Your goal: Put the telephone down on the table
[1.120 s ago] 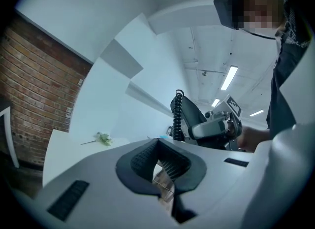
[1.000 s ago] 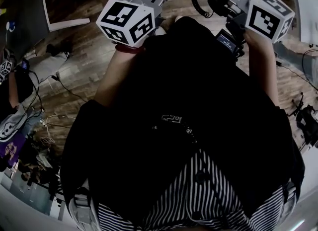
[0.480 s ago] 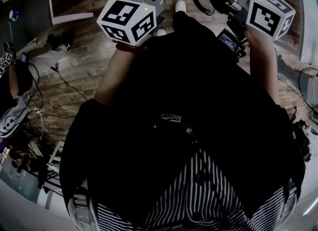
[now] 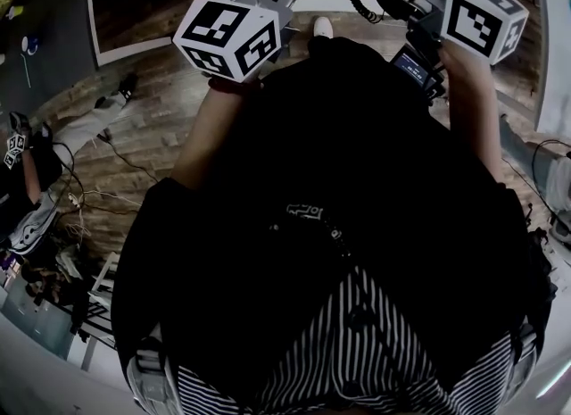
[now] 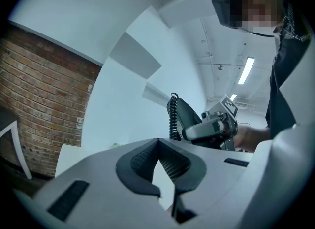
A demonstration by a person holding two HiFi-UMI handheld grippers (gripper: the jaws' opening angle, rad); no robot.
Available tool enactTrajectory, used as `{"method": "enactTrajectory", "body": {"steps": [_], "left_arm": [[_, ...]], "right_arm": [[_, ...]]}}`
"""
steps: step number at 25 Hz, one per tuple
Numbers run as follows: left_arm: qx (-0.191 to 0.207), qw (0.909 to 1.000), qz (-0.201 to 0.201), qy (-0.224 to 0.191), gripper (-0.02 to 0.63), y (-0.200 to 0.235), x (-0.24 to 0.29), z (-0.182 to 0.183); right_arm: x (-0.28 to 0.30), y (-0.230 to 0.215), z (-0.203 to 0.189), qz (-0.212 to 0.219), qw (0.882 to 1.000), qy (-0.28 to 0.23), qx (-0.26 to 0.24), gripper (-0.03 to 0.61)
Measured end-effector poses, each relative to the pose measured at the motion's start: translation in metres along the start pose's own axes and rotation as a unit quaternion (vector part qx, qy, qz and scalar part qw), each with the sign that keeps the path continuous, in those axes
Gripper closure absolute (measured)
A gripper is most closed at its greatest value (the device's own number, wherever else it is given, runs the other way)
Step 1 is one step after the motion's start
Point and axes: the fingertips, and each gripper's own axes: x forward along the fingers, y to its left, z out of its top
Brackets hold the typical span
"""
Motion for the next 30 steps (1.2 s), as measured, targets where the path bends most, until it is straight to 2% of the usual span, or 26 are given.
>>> {"method": "enactTrajectory", "body": {"steps": [7, 17, 27, 30], "left_arm": [[0.001, 0.9999, 0.004, -0.015, 0.612, -0.008, -0.035, 0.008], [-0.002, 0.9998, 0.018, 0.002, 0.612, -0.010, -0.037, 0.006], [-0.008, 0.9986, 0.043, 0.029, 0.612, -0.016, -0.037, 0.000], [-0.008, 0.9984, 0.044, 0.033, 0.612, -0.018, -0.039, 0.005]], "right_arm": [[0.002, 0.038, 0.006, 0.005, 1.000, -0.002, -0.022, 0.310], [0.003, 0.038, 0.009, 0.016, 1.000, -0.007, -0.019, 0.310], [0.005, 0.030, 0.005, 0.051, 0.999, 0.013, -0.003, 0.310], [0.002, 0.028, 0.006, 0.047, 0.999, 0.009, 0.006, 0.310]]}}
